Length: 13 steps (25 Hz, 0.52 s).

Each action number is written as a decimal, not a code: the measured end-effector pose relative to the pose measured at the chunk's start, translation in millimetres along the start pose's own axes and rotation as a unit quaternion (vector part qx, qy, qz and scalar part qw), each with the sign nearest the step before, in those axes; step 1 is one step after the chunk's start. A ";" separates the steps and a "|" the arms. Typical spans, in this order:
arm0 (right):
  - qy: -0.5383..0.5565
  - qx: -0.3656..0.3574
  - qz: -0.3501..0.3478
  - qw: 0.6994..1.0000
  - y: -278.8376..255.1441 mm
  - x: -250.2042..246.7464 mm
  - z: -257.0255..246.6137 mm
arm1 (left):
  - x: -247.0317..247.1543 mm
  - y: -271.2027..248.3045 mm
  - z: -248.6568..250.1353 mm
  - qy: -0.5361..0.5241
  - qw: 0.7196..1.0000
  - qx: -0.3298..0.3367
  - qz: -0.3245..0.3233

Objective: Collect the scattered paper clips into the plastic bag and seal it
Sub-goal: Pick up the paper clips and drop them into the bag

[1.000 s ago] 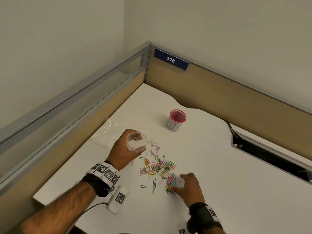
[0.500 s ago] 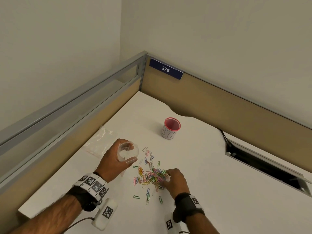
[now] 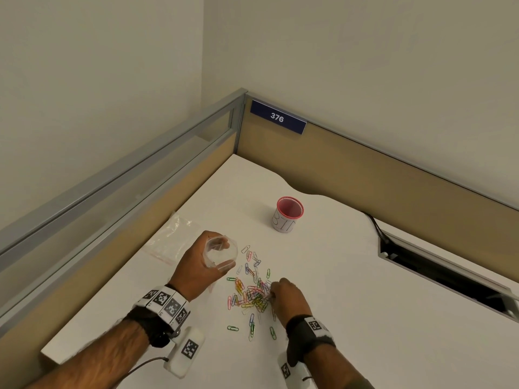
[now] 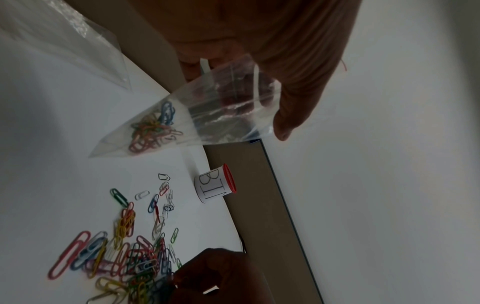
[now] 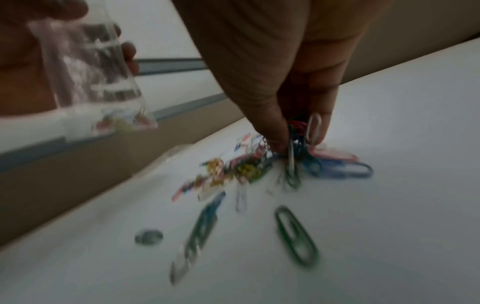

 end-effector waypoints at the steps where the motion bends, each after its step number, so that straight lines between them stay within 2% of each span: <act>1: 0.030 0.012 0.010 0.999 -0.9 -10.7 0.9 | 2.1 0.4 -0.5 0.002 1.000 -0.002 -0.001; 5: 0.195 0.026 0.067 0.978 -11.5 -67.4 -1.1 | 12.3 3.9 1.3 0.024 1.000 -0.002 -0.003; 8: 0.323 -0.021 0.113 0.939 -27.0 -122.6 -30.1 | 22.7 5.7 4.2 0.032 0.999 -0.005 -0.014; 11: 0.370 -0.093 0.126 0.916 -38.3 -163.3 -76.5 | 33.0 8.1 8.3 0.040 0.999 -0.001 -0.030; 13: 0.350 -0.129 0.118 0.920 -39.1 -169.0 -102.8 | 38.1 9.0 12.4 0.043 0.999 0.005 -0.033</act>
Point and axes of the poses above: each hand's wrist, its own y-axis towards the middle knuckle, its own x-axis out of the palm, z = x × y, the point moved 8 cm from there along y, towards the middle knuckle, and after that the axes turned 10 degrees about y, right-handed, at the moved point
